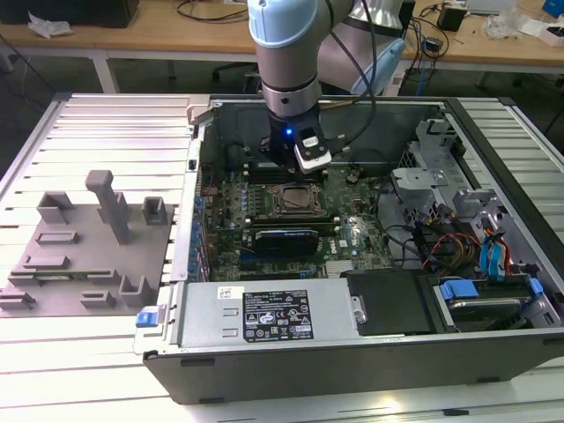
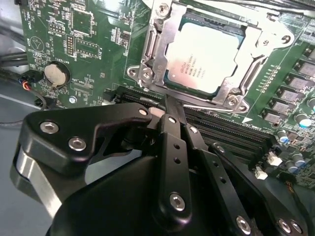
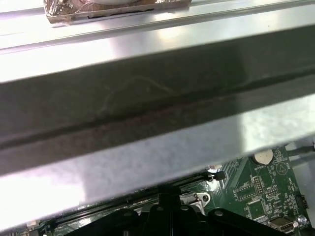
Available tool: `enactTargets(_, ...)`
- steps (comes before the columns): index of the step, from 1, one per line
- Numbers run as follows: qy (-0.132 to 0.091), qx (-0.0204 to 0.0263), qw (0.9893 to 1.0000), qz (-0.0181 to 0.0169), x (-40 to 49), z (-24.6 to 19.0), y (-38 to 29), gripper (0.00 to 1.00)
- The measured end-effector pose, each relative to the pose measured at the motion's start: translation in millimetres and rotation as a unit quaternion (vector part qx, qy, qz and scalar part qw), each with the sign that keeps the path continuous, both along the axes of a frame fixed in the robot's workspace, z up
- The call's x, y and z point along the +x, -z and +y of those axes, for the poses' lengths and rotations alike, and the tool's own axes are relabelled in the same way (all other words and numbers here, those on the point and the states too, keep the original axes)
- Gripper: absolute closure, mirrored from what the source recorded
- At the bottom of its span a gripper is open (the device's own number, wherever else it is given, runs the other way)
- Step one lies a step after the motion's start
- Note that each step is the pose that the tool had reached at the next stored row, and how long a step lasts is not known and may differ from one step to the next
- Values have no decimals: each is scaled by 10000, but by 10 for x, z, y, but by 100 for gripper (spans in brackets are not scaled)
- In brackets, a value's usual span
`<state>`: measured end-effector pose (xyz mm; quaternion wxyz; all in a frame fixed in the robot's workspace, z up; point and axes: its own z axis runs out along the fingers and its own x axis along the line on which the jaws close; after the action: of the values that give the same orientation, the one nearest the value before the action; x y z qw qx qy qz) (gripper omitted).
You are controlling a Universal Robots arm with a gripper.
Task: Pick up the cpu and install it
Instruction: 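Install the first cpu locking lever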
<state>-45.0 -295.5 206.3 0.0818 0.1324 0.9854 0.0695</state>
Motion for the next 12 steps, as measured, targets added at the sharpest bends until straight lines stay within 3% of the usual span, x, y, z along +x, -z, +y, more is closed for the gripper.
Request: enactTargets(12, 217, 0, 9998, -54, -48, 31, 40, 89)
